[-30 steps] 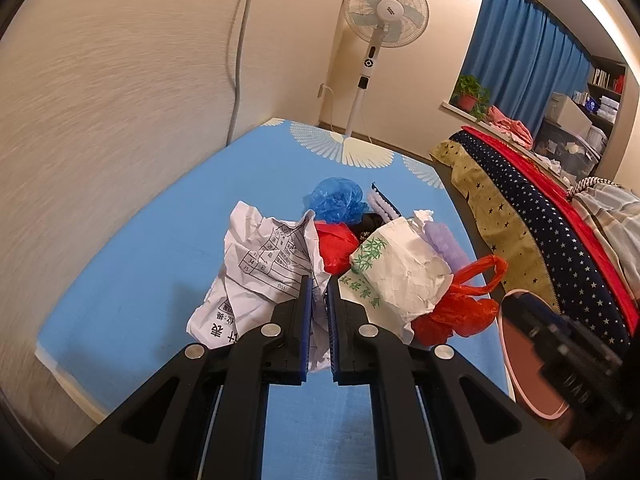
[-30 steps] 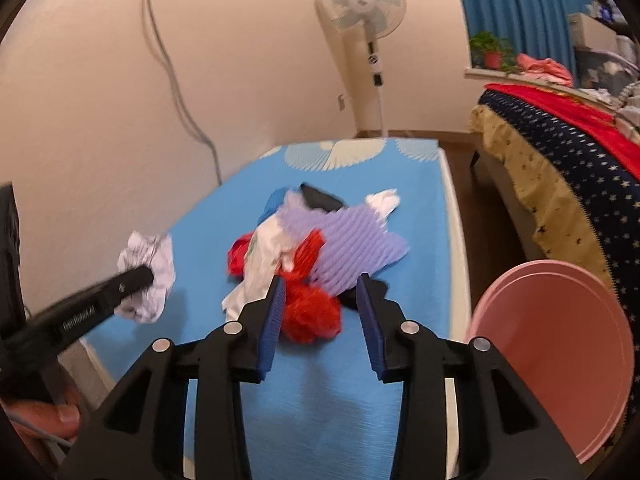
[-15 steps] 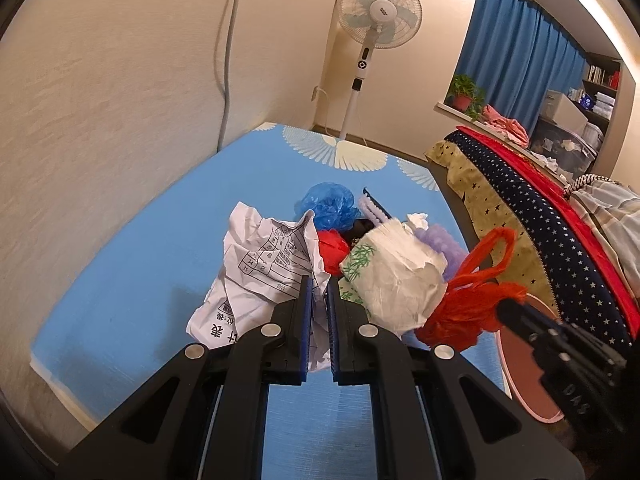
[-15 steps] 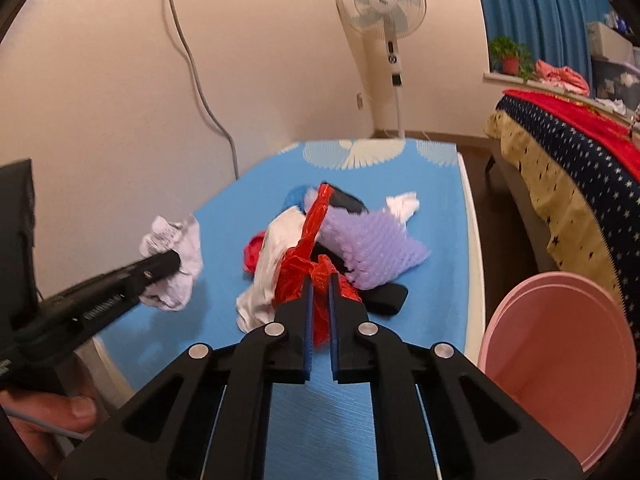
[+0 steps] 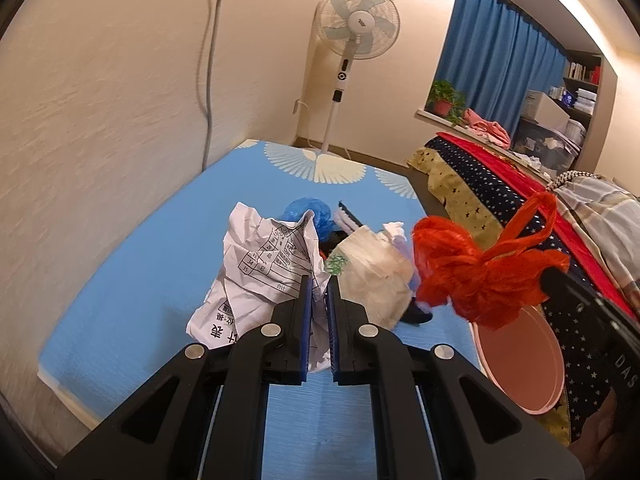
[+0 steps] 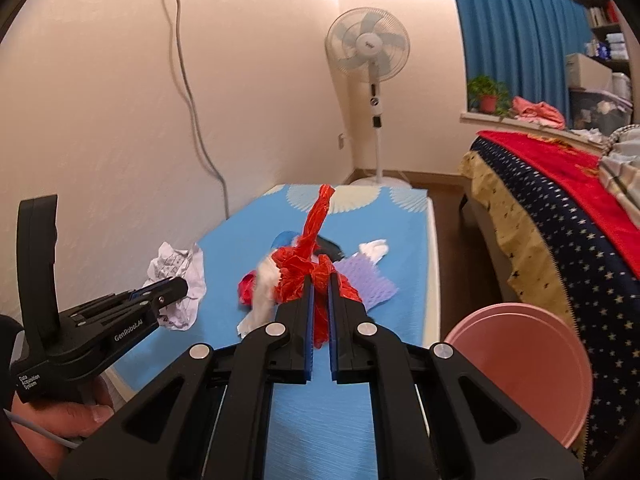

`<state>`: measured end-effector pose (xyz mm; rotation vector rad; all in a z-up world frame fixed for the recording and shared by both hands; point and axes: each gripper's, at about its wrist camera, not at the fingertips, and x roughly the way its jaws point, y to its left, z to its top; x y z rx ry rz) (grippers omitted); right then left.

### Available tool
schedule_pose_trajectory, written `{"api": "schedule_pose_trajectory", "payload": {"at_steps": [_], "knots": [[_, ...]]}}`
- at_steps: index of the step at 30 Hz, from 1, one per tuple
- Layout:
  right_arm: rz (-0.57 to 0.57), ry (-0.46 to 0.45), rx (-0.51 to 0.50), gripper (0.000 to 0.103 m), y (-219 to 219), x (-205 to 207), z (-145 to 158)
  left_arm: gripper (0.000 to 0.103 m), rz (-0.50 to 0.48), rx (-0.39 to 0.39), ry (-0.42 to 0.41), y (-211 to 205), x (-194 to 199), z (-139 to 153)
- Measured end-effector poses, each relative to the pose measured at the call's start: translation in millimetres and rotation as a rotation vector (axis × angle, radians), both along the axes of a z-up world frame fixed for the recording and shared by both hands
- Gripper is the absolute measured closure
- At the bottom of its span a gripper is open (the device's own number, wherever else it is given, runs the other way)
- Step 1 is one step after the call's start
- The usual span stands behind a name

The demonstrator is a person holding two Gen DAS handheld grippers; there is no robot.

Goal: Collect trash
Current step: 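Carry paper and red bag over the pink wastebasket with both tools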

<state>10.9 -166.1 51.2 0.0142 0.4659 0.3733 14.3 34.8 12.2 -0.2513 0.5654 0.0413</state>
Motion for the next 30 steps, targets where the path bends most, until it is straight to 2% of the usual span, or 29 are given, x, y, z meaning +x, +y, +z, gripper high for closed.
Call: {"api": "schedule_pose_trajectory", "payload": {"at_steps": [13, 23, 30], "knots": [[-0.162, -0.074, 0.002, 0.097, -40, -21, 21, 0.096, -0.131, 0.018, -0.024, -39, 5, 8], [-0.295, -0.074, -0.012, 0.097, -82, -30, 26, 0.096, -0.25, 0.046, -0.03, -93, 18, 10], [-0.4, -0.062, -0.005, 0.097, -120, -32, 28, 0.096, -0.343, 0.035, -0.019, -125, 23, 8]]}}
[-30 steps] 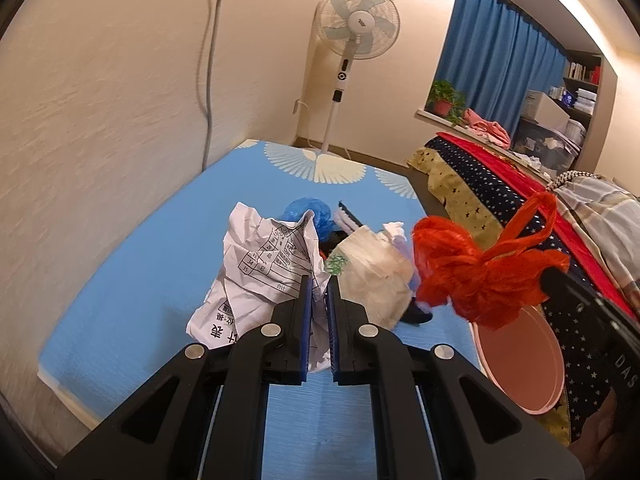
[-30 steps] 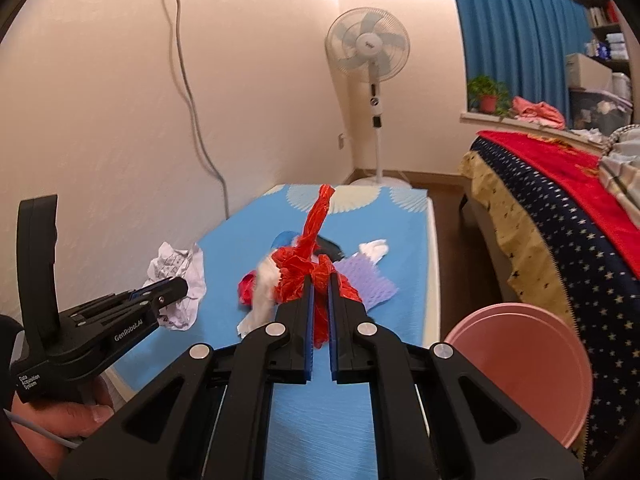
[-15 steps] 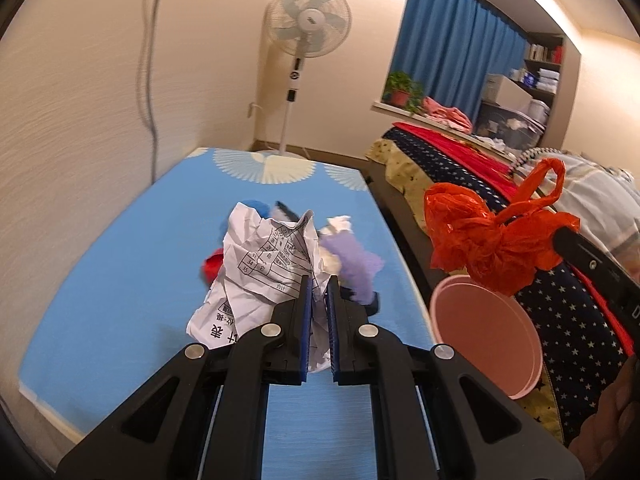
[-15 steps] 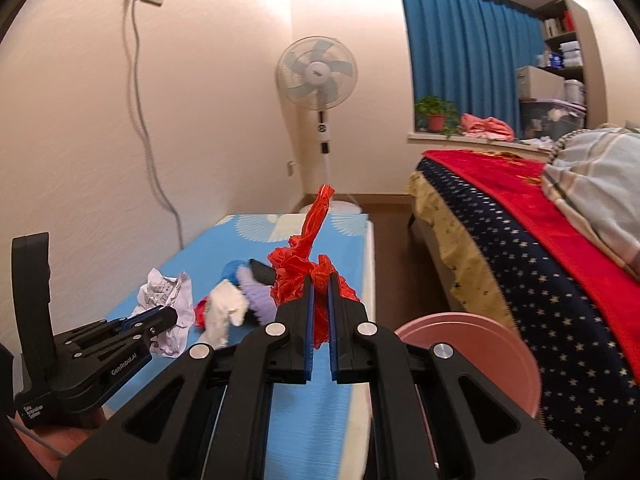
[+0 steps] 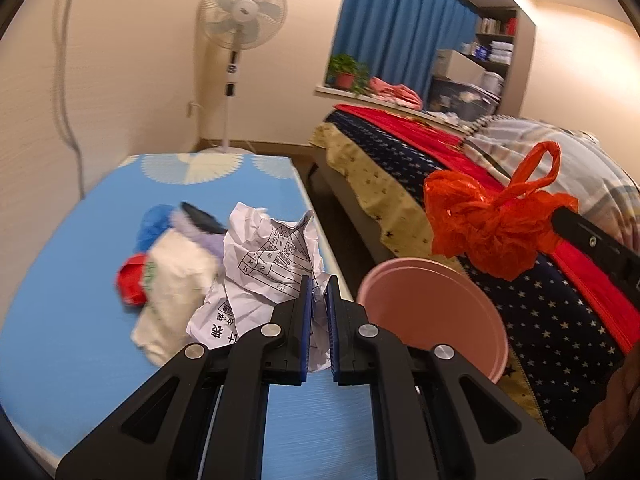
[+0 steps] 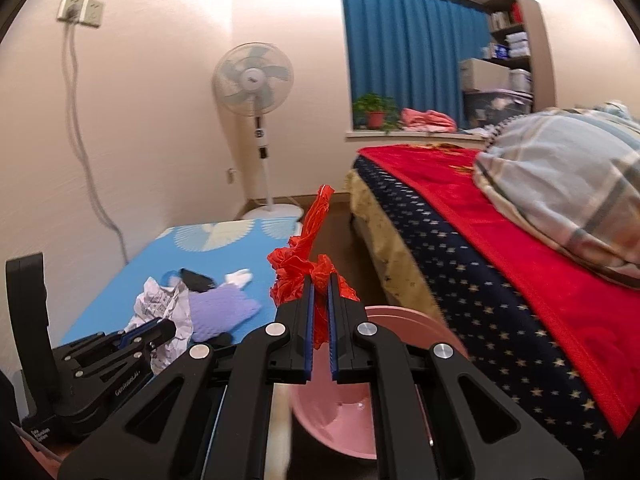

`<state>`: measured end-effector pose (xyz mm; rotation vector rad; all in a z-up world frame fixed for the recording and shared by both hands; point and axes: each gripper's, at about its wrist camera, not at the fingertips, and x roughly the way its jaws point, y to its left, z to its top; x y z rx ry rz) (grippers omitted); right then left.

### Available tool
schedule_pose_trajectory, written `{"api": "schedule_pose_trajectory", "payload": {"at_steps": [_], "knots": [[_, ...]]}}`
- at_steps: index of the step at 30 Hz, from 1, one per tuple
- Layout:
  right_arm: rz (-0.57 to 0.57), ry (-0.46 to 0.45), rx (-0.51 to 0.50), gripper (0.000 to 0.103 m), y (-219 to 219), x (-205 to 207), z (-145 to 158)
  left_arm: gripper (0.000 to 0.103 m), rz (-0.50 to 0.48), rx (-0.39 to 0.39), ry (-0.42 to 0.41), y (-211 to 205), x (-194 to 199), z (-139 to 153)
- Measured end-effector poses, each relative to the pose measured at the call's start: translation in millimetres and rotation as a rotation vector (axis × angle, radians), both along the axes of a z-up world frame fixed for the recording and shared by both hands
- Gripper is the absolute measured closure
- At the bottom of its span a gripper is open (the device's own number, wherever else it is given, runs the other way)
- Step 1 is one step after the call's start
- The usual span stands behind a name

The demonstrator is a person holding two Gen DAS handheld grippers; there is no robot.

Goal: Collect trash
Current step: 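Carry paper and red bag over the pink wastebasket with both tools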

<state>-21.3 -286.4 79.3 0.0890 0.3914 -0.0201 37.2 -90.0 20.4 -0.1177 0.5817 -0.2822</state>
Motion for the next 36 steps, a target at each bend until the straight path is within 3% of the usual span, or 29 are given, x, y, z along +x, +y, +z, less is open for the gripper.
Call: {"api": "schedule_pose_trajectory", "payload": {"at_steps": [16, 36], "knots": [[-0.203, 0.042, 0.043, 0.097, -54, 1, -7, 0.096, -0.238, -0.024, 0.03, -79, 21, -16], [-0.273, 0.089, 0.058, 0.097, -65, 33, -30, 0.096, -0.32, -0.033, 0.076, -109, 55, -40]]}}
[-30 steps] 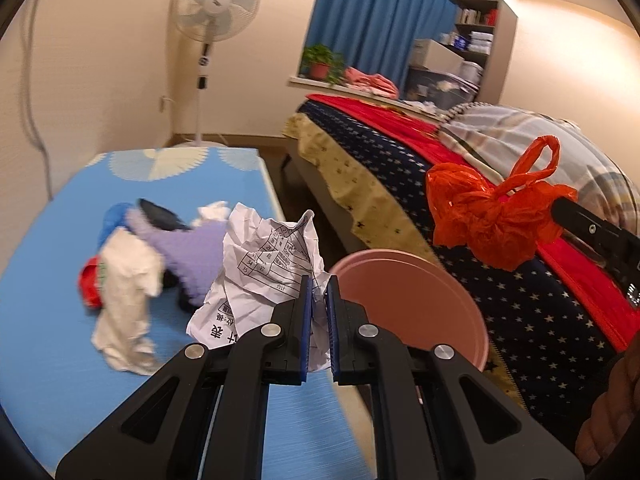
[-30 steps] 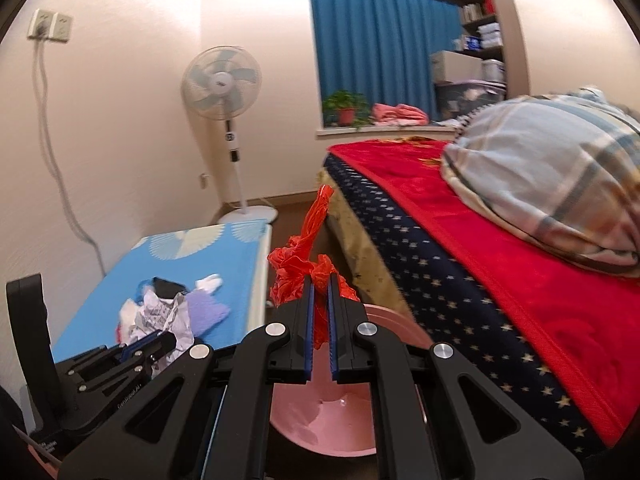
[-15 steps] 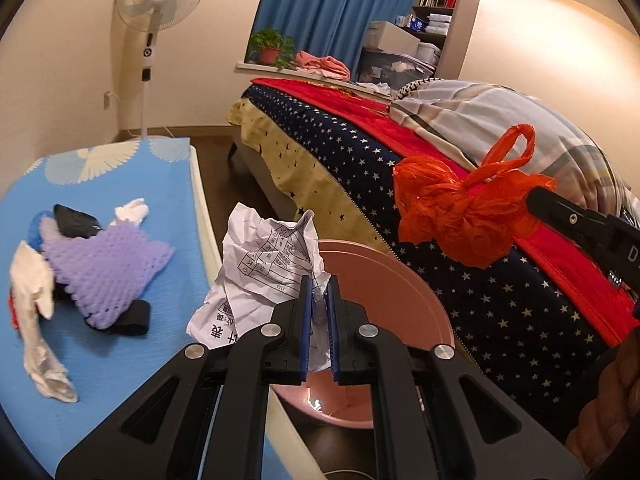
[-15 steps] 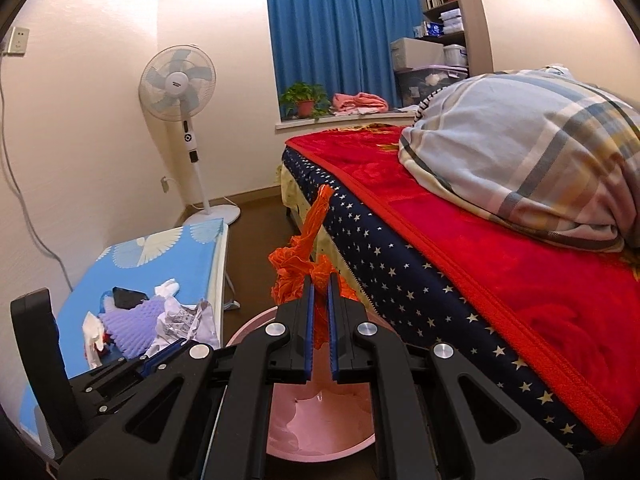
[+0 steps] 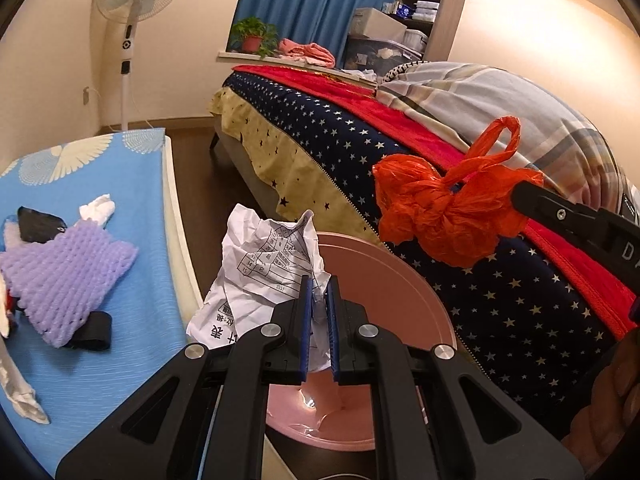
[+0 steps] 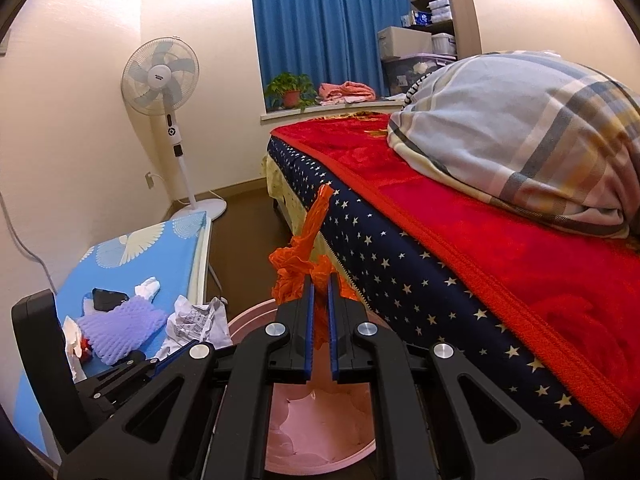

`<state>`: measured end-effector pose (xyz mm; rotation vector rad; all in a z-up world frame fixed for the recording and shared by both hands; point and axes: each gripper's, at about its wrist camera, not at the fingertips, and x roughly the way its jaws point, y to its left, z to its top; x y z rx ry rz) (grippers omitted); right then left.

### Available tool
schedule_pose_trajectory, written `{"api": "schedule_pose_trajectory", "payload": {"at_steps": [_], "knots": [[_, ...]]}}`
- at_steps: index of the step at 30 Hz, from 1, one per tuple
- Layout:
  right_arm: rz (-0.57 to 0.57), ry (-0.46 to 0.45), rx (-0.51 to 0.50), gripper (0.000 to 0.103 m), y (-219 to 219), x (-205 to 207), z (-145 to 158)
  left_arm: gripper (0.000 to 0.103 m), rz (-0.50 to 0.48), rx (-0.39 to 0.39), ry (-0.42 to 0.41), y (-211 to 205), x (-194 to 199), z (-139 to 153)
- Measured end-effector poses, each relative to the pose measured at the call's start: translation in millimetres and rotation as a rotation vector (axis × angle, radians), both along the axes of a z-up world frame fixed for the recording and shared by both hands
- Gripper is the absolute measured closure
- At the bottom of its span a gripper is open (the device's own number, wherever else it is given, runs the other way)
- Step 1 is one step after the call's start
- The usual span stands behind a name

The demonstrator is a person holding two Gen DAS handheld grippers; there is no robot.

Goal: Collect trash
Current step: 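Carry paper and red bag over the pink wastebasket with both tools, then open both tools to drop paper and red bag into wastebasket, then grasp white paper bag with left tool while right tool grasps lavender foam mesh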

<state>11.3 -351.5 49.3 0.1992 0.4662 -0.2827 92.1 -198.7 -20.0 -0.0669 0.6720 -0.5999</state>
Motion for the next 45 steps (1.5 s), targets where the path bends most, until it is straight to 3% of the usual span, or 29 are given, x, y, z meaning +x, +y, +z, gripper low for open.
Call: {"api": "schedule_pose_trajectory", "payload": {"at_steps": [9, 12, 15, 17, 20, 29, 40, 45], "knots": [[-0.011, 0.003, 0.004, 0.096, 0, 4, -4, 0.095, -0.012, -0.001, 0.012, -4, 3, -4], [-0.014, 0.008, 0.016, 0.092, -2, 5, -5, 0.093, -0.017, -0.006, 0.019, -5, 3, -6], [-0.037, 0.021, 0.015, 0.081, -5, 6, -7, 0.058, -0.013, 0.0, 0.036, -5, 4, -9], [-0.051, 0.02, 0.013, 0.074, -6, 5, -7, 0.058, -0.008, 0.005, 0.042, -4, 4, -12], [-0.055, 0.016, 0.01, 0.071, -5, 3, -7, 0.058, 0.0, 0.01, 0.037, -1, 2, -11], [-0.009, -0.027, 0.022, 0.071, 5, -3, -2, 0.058, 0.08, 0.027, -0.025, 29, -8, 6], [0.152, -0.109, 0.025, 0.071, 39, -10, 10, 0.058, 0.231, 0.048, -0.125, 90, -29, 31], [0.247, -0.127, 0.028, 0.071, 63, -9, 11, 0.058, 0.349, 0.08, -0.162, 126, -41, 35]]}}
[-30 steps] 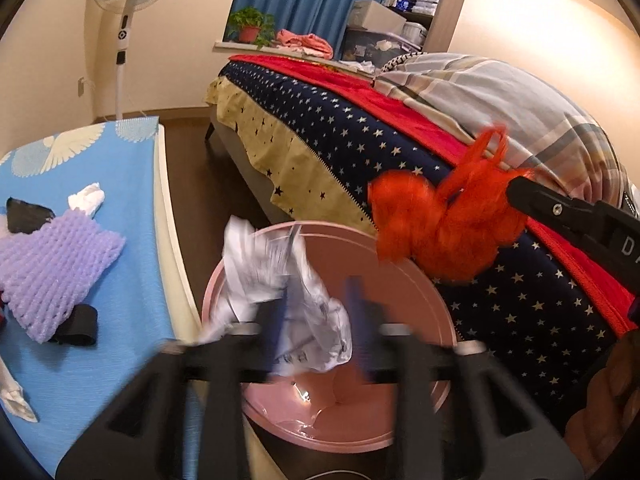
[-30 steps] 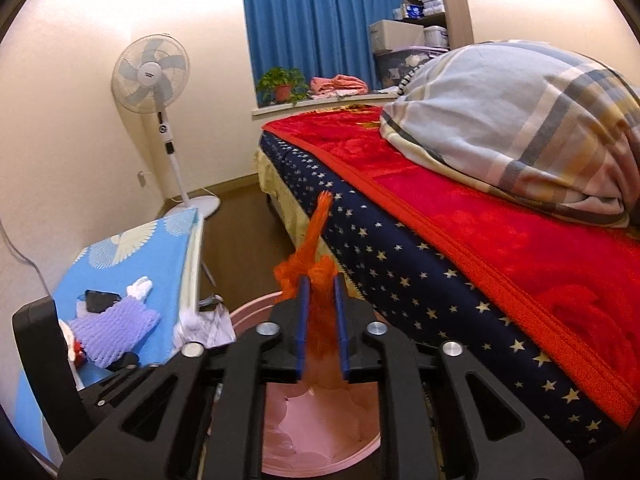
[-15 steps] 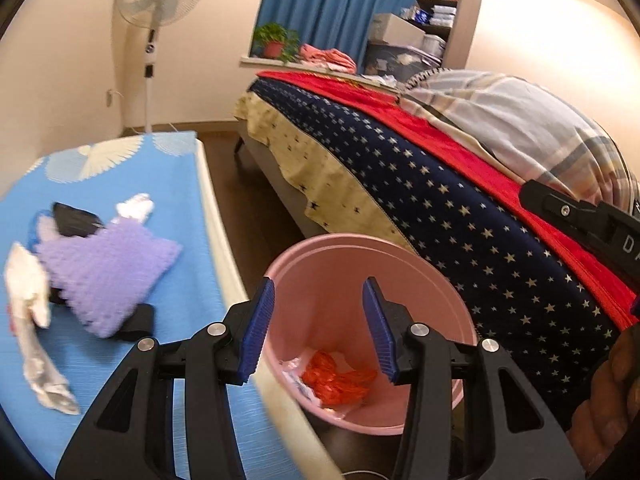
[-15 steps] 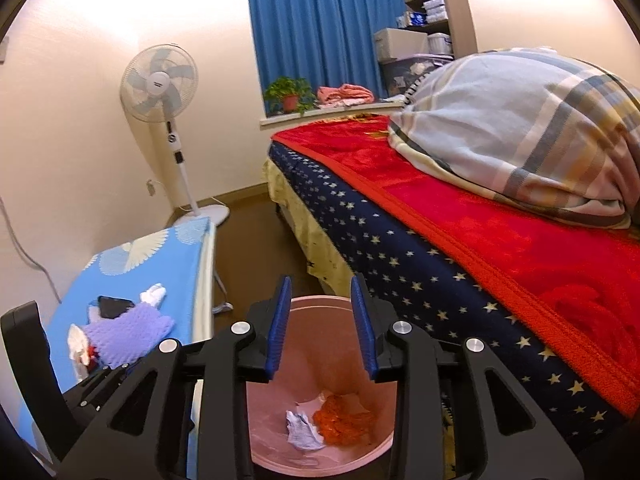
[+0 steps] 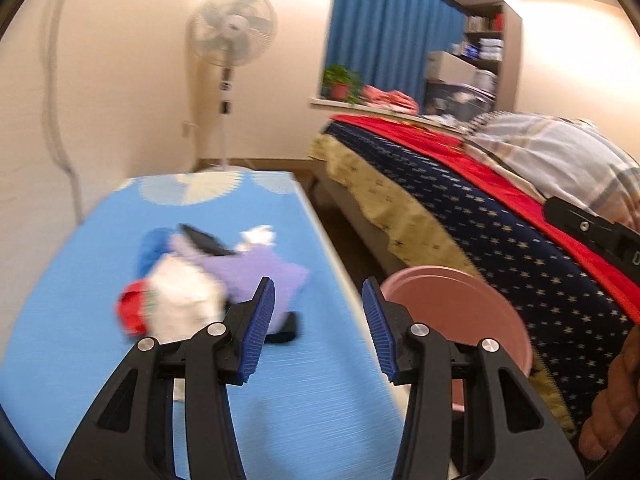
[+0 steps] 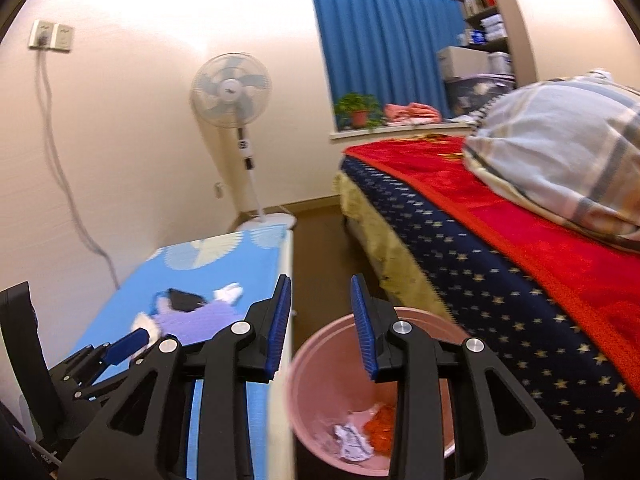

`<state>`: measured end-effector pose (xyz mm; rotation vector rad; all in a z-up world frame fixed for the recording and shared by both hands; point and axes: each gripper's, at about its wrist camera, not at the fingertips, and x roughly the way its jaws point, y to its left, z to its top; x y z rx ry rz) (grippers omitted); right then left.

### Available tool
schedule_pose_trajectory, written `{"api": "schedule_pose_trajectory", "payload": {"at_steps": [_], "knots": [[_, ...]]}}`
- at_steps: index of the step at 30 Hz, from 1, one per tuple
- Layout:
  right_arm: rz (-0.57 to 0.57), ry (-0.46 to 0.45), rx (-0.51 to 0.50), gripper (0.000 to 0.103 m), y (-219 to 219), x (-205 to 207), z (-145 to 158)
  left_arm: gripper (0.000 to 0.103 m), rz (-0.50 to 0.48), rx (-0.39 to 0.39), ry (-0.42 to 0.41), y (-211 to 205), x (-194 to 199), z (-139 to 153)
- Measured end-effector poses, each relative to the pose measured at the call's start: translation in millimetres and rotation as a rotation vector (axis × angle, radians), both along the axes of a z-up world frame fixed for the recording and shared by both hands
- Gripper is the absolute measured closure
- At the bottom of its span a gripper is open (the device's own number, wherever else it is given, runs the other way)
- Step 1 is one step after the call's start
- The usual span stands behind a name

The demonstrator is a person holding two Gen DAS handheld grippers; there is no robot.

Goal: Collect trash
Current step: 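Grasp white paper bag with left tool while right tool grasps lavender foam mesh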

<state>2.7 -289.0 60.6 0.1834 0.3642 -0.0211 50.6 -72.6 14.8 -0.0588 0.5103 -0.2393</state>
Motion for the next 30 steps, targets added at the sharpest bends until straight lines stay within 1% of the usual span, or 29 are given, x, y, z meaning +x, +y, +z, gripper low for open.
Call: {"api": "schedule_pose_trajectory", "payload": {"at_steps": [2, 5, 7, 9, 15, 20, 24, 27, 29, 30], "knots": [[0.029, 0.0, -0.001, 0.071, 10, 1, -1, 0.058, 0.054, 0.006, 0.006, 14, -1, -3], [0.069, 0.009, 0.006, 0.071, 23, 5, -4, 0.058, 0.123, 0.023, 0.037, 31, 0, -13], [0.085, 0.014, 0.012, 0.071, 29, 7, -7, 0.052, 0.162, 0.043, 0.07, 39, 4, -23], [0.107, 0.022, 0.017, 0.071, 36, 12, -9, 0.047, 0.181, 0.056, 0.096, 41, 7, -30], [0.182, 0.056, 0.019, 0.071, 53, 22, -21, 0.047, 0.223, 0.069, 0.136, 51, 13, -45], [0.248, 0.09, 0.026, 0.071, 70, 37, -34, 0.047, 0.233, 0.08, 0.15, 53, 17, -53], [0.304, 0.112, 0.025, 0.071, 88, 48, -43, 0.047, 0.237, 0.066, 0.163, 59, 21, -56], [0.336, 0.13, 0.029, 0.071, 99, 57, -51, 0.049, 0.241, 0.059, 0.166, 62, 23, -55], [0.348, 0.144, 0.032, 0.071, 105, 63, -55, 0.054, 0.24, 0.052, 0.168, 64, 23, -55], [0.356, 0.153, 0.037, 0.071, 108, 67, -58, 0.059, 0.239, 0.048, 0.169, 65, 23, -54]]}}
